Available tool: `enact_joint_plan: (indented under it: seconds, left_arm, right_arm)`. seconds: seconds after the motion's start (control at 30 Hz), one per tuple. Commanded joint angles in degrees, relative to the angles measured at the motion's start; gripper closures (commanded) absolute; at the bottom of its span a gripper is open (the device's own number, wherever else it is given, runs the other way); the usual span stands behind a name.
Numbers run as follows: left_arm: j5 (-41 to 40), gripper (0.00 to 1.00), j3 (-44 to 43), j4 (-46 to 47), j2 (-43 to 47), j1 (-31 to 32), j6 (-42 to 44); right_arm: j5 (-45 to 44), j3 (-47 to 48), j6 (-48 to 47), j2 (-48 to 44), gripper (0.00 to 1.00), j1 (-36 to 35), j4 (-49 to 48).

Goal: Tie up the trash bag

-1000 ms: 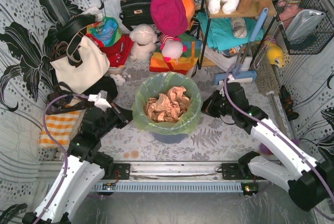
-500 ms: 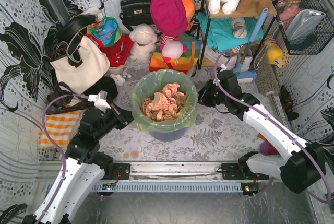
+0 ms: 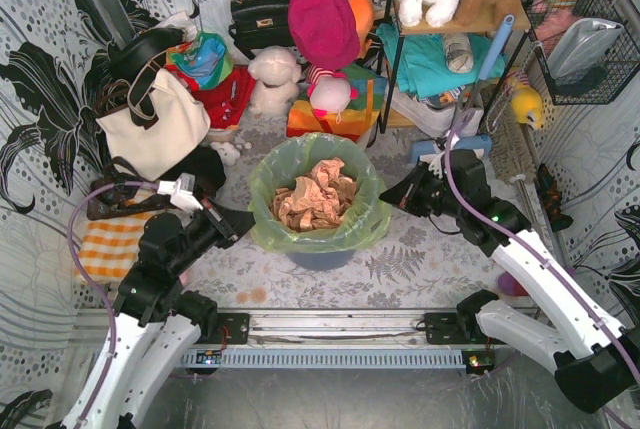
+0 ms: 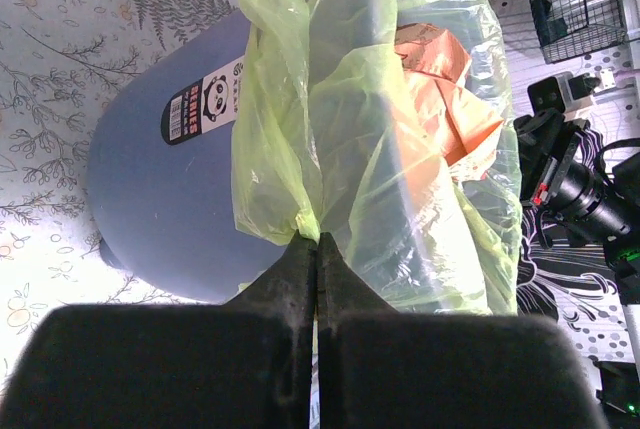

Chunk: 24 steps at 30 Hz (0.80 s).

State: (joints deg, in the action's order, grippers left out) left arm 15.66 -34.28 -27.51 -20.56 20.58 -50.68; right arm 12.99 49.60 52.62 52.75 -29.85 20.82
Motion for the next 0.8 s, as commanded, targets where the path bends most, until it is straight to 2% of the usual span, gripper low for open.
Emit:
enact_joint_plan:
  seconds: [0.0,0.27,0.47,0.77]
  left_arm:
    - [1.29,1.0,-3.02,2.26,0.14,0.16,0.58]
    - [-1.02,1.0,-5.72,4.13,-3.43,0.16,1.7]
    - [-9.14,1.0,-8.59,-0.61,-4.65,0.12,1.26]
    - [-10.72,1.0,-12.15,-0.47,-3.77,0.12,1.39]
  right_arm:
    - [-1.08,0.76,-0.32,-1.8,1.0,0.38,2.8]
    - [-3.85,5.08,-1.43,-1.12,1.0,0.37,4.89]
    - [-5.64,7.77,-1.52,-0.45,1.0,0.34,4.98]
    - [-5.23,11.11,-1.66,-0.32,1.0,0.38,5.53]
